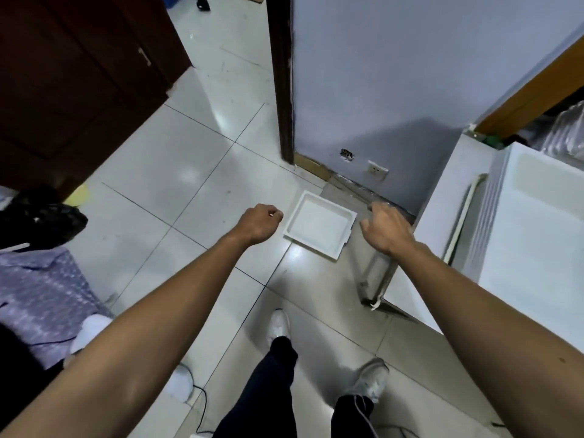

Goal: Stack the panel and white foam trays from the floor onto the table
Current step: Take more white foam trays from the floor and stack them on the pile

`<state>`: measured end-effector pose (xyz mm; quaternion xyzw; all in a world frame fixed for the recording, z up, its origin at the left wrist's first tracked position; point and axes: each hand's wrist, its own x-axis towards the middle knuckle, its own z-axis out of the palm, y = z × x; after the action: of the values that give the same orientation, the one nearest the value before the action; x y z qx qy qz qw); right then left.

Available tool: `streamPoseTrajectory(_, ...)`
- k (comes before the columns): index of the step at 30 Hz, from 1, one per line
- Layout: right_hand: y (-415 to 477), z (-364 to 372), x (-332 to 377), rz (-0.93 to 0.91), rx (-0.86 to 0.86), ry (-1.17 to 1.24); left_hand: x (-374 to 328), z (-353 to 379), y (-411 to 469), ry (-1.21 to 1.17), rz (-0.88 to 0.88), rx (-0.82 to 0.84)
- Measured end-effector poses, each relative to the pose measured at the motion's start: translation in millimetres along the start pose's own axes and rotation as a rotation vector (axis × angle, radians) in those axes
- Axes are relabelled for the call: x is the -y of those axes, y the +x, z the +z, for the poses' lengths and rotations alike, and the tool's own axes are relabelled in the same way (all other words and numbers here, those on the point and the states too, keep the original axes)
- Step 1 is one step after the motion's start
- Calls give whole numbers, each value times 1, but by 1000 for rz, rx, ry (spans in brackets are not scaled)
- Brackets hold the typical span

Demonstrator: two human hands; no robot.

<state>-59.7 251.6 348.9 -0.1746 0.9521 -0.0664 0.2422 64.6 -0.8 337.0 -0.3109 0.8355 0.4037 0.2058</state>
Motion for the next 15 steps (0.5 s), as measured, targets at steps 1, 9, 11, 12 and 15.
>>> streamPoseTrajectory(1,8,10,1,17,36,0,5,2,12,11,-5,6)
streamPoseTrajectory(9,67,92,-15,171,231,-46,50,38,106,4,-46,33)
streamPoseTrajectory(11,87,118,-20,222,284,-56,67,52,134,18,-46,37)
streamPoseTrajectory(12,95,130,-21,235,307,-63,77,59,145,28,-50,40)
streamPoseTrajectory(15,124,173,-26,273,345,-65,105,85,182,77,-53,54)
